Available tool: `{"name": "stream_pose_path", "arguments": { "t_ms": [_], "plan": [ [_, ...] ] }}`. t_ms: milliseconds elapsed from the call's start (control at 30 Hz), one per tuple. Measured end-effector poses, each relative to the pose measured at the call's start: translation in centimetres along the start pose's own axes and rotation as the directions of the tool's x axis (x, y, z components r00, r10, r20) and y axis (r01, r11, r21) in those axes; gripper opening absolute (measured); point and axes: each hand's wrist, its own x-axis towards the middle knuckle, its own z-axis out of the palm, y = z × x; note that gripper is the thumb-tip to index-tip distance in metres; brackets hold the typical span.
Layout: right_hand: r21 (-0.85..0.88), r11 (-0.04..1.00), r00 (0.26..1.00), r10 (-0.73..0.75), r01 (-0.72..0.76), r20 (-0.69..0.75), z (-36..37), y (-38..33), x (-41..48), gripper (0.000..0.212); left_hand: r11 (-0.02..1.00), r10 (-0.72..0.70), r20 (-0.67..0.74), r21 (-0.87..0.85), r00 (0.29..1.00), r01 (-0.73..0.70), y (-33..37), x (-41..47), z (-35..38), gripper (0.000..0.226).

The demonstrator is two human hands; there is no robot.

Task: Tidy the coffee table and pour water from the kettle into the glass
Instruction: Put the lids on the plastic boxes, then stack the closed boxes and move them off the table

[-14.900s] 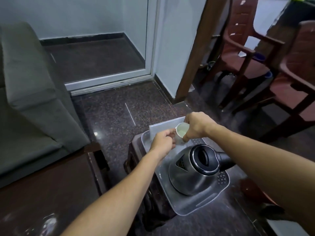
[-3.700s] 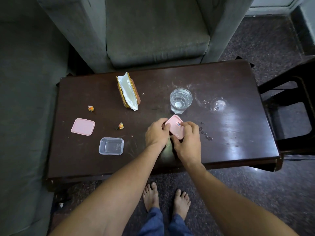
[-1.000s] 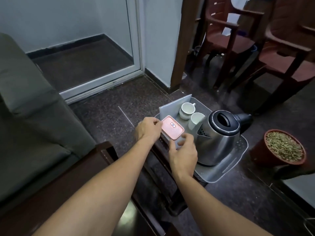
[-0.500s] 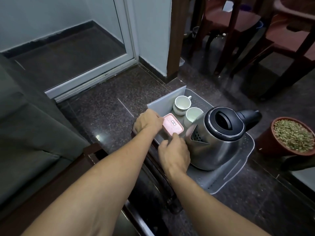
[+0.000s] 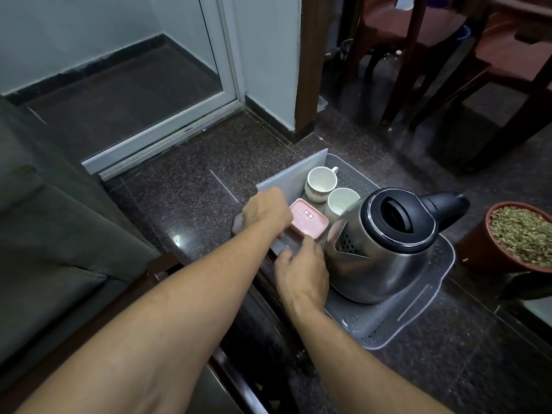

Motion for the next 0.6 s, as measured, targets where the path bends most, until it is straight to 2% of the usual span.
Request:
{"name": "stream_pose_path", "arguments": {
  "t_ms": [233, 600],
  "plan": [
    [0.026, 0.999, 0.999, -0.035, 0.034, 0.026, -0.1, 0.3, 0.6, 0.033, 0.999, 0.019, -0.073, -0.032, 0.997, -0.021, 0.9, 0.1, 0.9, 0.023],
    [0.006, 0.999, 0.999, -0.038, 0.038, 0.032, 0.1, 0.4, 0.9, 0.039, 0.993, 0.012, -0.042, -0.116, 0.999, -0.017, -0.4, -0.9, 0.4, 0.021]
  ]
}}
